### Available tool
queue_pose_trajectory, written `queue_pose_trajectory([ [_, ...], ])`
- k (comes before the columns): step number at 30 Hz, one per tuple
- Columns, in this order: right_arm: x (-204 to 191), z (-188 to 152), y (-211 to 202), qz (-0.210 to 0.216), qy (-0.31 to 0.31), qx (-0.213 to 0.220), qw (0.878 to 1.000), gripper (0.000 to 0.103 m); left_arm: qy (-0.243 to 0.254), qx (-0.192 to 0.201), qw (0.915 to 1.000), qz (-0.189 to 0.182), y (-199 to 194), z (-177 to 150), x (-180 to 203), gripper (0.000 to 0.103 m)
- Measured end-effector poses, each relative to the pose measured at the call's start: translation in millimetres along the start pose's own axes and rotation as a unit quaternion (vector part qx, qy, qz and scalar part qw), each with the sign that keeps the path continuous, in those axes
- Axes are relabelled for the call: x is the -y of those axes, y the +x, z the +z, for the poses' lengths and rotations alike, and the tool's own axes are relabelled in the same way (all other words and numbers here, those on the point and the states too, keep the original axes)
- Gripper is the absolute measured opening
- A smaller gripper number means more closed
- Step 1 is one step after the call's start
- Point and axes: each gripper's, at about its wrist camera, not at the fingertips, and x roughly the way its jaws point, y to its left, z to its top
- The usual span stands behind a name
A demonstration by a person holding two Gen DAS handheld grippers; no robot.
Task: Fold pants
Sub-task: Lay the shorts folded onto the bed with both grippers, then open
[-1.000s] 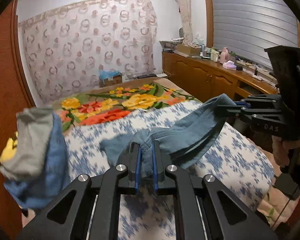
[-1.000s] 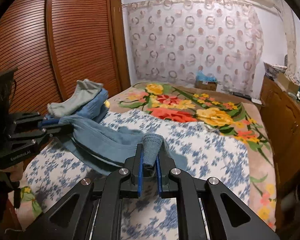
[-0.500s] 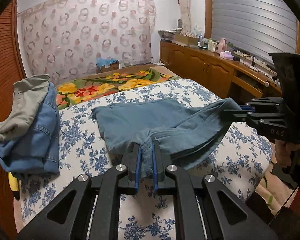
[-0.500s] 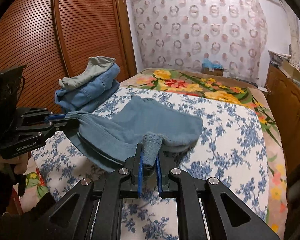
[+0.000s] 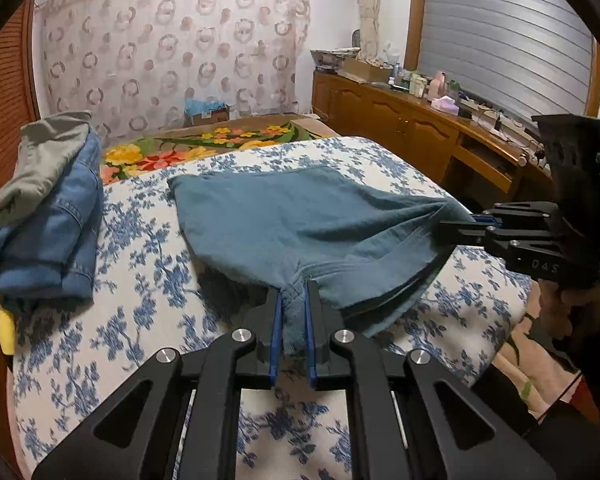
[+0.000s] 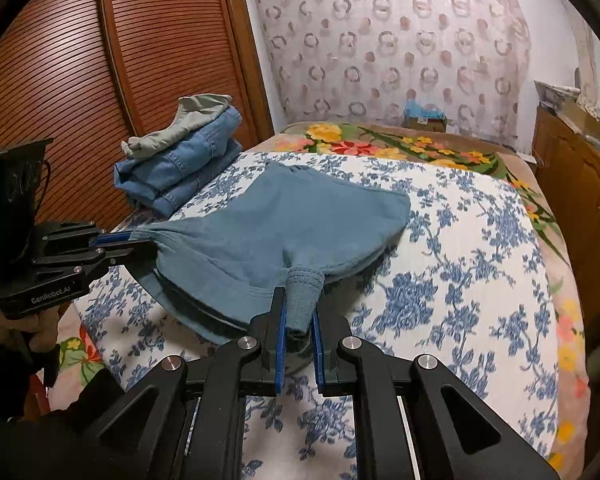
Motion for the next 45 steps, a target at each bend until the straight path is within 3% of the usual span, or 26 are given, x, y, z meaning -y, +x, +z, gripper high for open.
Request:
queue_pose_trajectory([
  [29,-28.2,-48.7,-50.4,0.006,0.013,-0.007,1.000,0.011,0.007,-0.015,0.9993,-0.034,-30.6,-43.1,25.8,0.011],
  [45,-27.1,-42.3,-77.7,0.010,0.013,0.018,1.000,0.011,0.003,0.006,0.9991,-0.041,-42.9,-30.6,25.6,0.011],
])
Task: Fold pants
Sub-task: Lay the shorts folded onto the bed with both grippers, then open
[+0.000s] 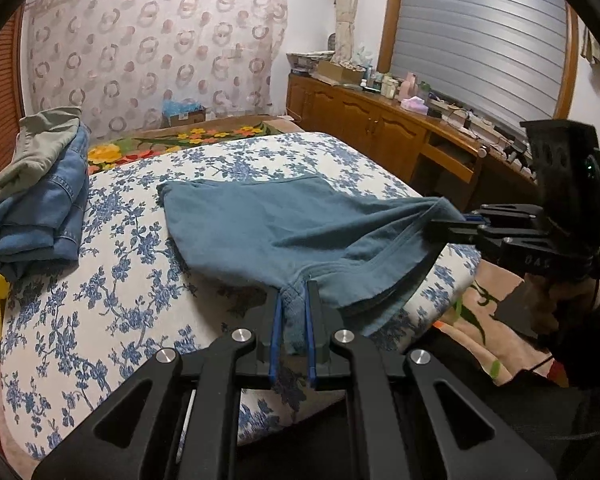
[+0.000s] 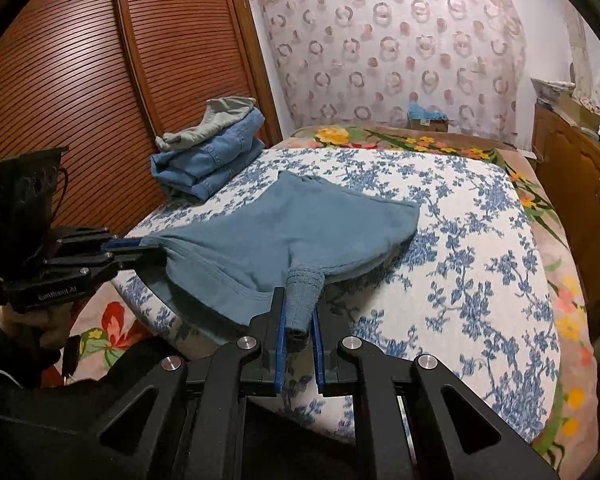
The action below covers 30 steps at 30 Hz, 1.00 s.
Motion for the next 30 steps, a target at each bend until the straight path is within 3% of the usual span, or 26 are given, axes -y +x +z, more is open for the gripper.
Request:
queue_pose_trajectory([
  [12,19.2,37.9,50.0,-0.034,0.019,0.023,0.999,0.011,-0.005,0.020,0.9991,0.037,38.6,47.0,-34.7,0.011],
  [22,29.2,52.6,101.9,-0.067,0.023,0.000,0.997,0.011,-0.006,-0.009,0.9989,0.046,82.6,60.9,-51.6,0.011],
  [27,37.9,50.8,120.9,-0.068,0.031,-0.018,0.997,0.011,-0.014,-0.022,0.9983,0.052,90.6,54.2,-55.7,0.019],
  [30,42.9,49.1,125.3,-0.071,0.034,-0.020,0.997,0.012,-0.015,-0.025,0.9981,0.055,91.4,51.3,-57.4,0.030],
])
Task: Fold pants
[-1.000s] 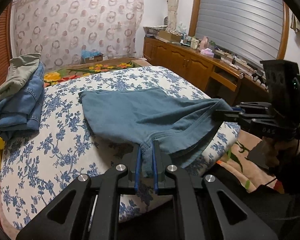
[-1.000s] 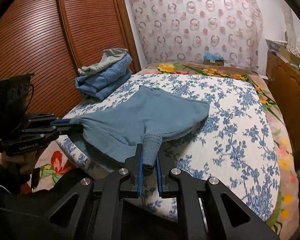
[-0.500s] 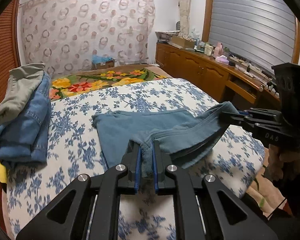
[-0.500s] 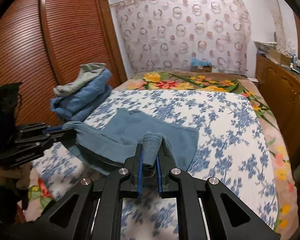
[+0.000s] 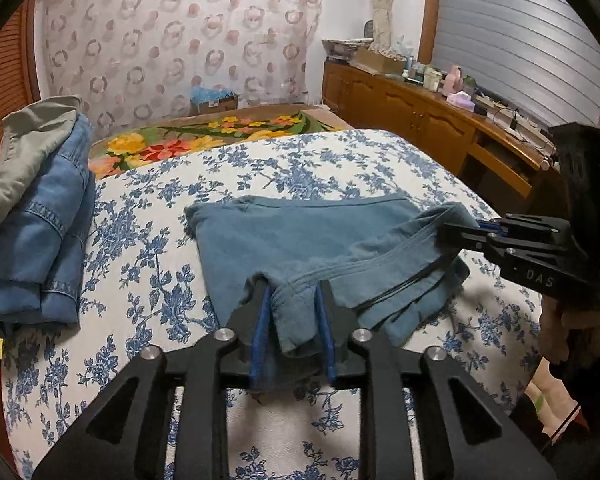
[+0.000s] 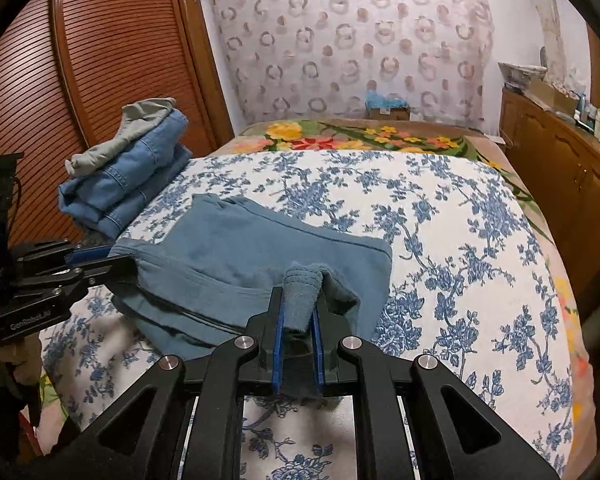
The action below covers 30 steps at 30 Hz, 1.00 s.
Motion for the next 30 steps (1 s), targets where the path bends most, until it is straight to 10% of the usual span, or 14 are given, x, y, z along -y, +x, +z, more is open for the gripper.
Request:
queue_pose_trajectory([
  [4,3.4,0.0,1.2,0.000,0.004,0.005,1.000,0.019,-0.001,0.008,1.0000,0.005,-3.9,-2.5,-1.8,0.052],
  [11,6.7,-1.1,-14.8,0.003,-0.003,0.029,1.000,0.037,-0.002,0.001,1.0000,0.009,-4.5,-10.7,-4.6,0.053],
  [30,28.1,-35.0,-12.5,-0.010,-0.022,-0.045,0.999,0.039,-0.003,-0.034,0.9990,0.028,5.8,-32.3,-19.2,0.054],
])
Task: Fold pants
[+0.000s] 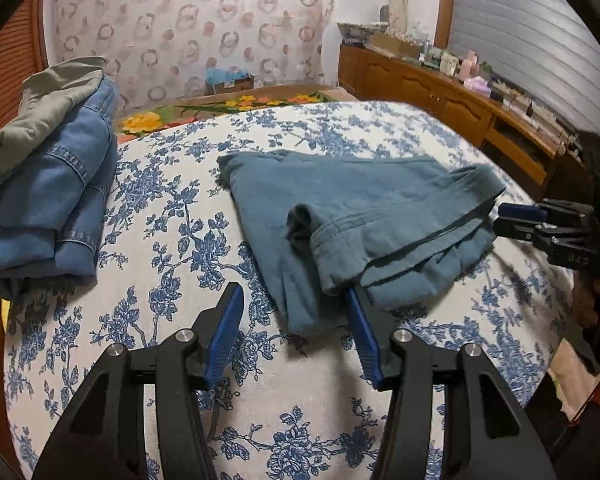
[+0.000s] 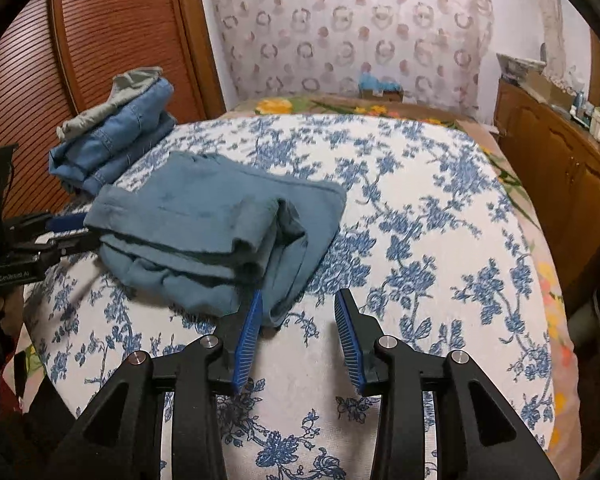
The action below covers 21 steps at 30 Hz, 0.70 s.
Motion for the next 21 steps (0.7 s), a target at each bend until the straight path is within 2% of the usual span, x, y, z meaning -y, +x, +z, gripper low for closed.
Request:
queue_pose_trajectory([
  [8,-10.7,12.0,12.3,-0.005,-0.021,-0.009,1.000,0.039,0.013,-0.011,0.9999,0.004,10.0,5.7,1.4,0.054],
  [14,-18.1,23.7,25.1,-0.017,-0.048,-0.021,0.998,0.039,0.037,-0.013,0.9992,0.010,22.5,22.2,6.4,0.054],
  [21,-18.9,46.8,43.7,-0.015,-0.058,-0.021,0.998,0.039,0.030,-0.003,0.9994,0.015,29.7,44.6,2.1,0.054],
])
